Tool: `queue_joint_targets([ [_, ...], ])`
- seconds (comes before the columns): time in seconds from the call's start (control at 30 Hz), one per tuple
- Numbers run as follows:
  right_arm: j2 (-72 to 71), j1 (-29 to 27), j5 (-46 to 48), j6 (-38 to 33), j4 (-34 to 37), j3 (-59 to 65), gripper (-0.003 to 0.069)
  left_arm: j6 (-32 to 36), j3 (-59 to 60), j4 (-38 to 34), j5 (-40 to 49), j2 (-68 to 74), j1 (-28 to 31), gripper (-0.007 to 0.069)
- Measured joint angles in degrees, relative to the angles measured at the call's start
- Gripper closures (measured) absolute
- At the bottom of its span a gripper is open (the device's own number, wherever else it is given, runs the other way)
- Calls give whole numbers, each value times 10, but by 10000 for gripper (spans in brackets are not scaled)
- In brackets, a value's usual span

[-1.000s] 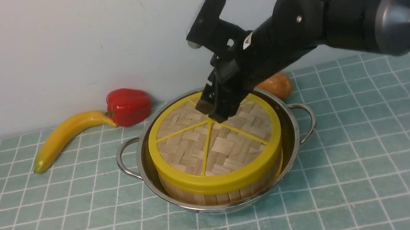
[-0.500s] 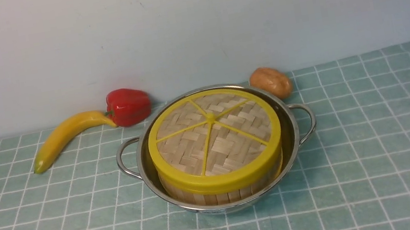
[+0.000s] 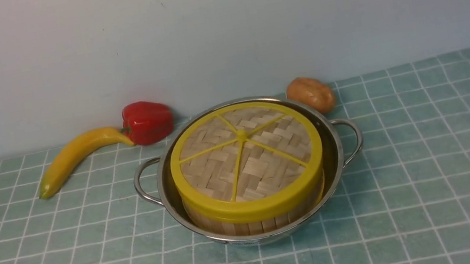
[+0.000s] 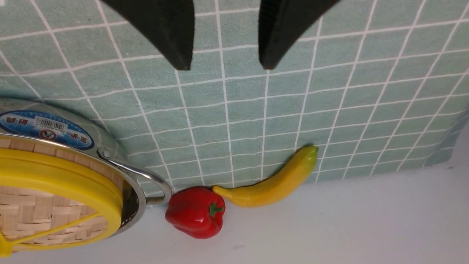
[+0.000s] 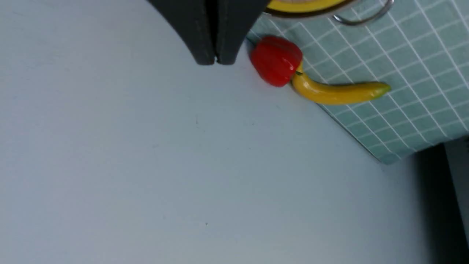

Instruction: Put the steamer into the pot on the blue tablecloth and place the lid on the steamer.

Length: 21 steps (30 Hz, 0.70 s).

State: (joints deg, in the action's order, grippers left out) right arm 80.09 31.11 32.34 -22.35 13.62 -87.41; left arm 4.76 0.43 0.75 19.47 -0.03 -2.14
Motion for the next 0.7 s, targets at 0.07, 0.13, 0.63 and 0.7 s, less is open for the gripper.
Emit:
queue_joint_targets([
  [0.07, -91, -26, 0, 16, -8, 64, 659, 0, 0, 0, 0, 0, 0, 382],
  [0.13, -186, -74, -1, 51, -11, 134, 655, 0, 0, 0, 0, 0, 0, 382],
  [0.63, -676, -357, -91, 161, -26, 597, 621, 0, 0, 0, 0, 0, 0, 382],
  [0.7, -713, -358, -129, 166, -30, 682, 617, 0, 0, 0, 0, 0, 0, 382],
])
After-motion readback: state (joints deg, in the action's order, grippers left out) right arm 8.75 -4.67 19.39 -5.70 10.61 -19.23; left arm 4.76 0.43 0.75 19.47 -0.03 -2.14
